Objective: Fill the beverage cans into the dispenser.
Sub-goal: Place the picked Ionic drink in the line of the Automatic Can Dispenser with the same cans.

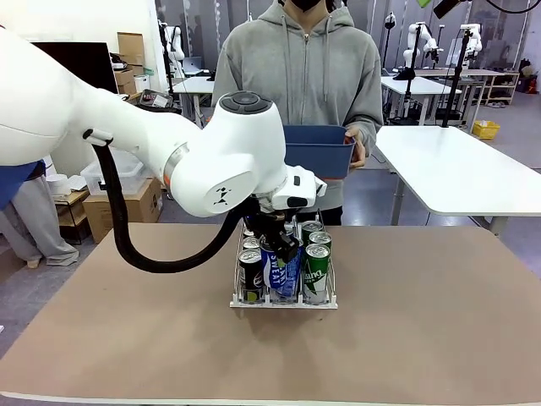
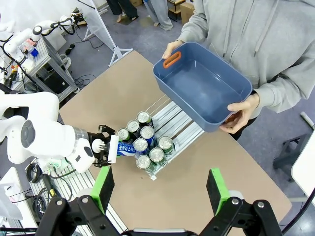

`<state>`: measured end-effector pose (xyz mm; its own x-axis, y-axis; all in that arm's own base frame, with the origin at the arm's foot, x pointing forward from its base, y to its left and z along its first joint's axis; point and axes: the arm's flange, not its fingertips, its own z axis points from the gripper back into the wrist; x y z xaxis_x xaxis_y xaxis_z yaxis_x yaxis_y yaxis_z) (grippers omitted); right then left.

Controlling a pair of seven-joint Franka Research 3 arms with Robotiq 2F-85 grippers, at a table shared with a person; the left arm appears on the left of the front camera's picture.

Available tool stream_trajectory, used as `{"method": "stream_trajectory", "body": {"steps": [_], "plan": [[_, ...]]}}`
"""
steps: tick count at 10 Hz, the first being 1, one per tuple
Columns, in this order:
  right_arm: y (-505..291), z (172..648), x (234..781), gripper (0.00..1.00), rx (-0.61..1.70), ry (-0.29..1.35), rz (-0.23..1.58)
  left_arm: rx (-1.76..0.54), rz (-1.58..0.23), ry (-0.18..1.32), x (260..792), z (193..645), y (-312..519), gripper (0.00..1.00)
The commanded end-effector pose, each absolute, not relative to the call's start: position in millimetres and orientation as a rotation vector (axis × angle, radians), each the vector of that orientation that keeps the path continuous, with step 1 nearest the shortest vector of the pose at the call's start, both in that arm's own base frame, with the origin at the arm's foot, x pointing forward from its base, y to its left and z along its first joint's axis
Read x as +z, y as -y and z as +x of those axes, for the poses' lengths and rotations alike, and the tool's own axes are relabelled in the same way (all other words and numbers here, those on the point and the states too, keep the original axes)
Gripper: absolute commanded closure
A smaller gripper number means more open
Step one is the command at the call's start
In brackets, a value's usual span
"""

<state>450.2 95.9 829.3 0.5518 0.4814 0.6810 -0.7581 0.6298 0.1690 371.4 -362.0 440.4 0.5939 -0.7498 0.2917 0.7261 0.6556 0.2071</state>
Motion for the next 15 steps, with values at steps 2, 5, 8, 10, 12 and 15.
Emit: {"method": "stream_trajectory", "body": {"steps": [2,5,8,10,12,15], "plan": [[-95,447,828,0.0,0.76,0.633,0.496,-0.881,-0.011,0.443,444,390,375,0.43],[-95,447,828,0.0,0.76,0.633,0.496,-0.819,0.031,0.504,436,404,376,0.43],[-95,447,828,0.0,0.76,0.633,0.496,-0.812,0.059,0.488,426,420,380,0.43],[-95,447,828,0.0,0.76,0.633,0.496,-0.798,0.076,0.472,421,429,381,0.43],[-95,447,828,0.0,0.76,0.633,0.496,-0.792,0.077,0.439,414,436,381,0.43],[-95,447,828,0.0,0.76,0.633,0.496,-0.81,0.077,0.333,401,440,381,0.43]]}}
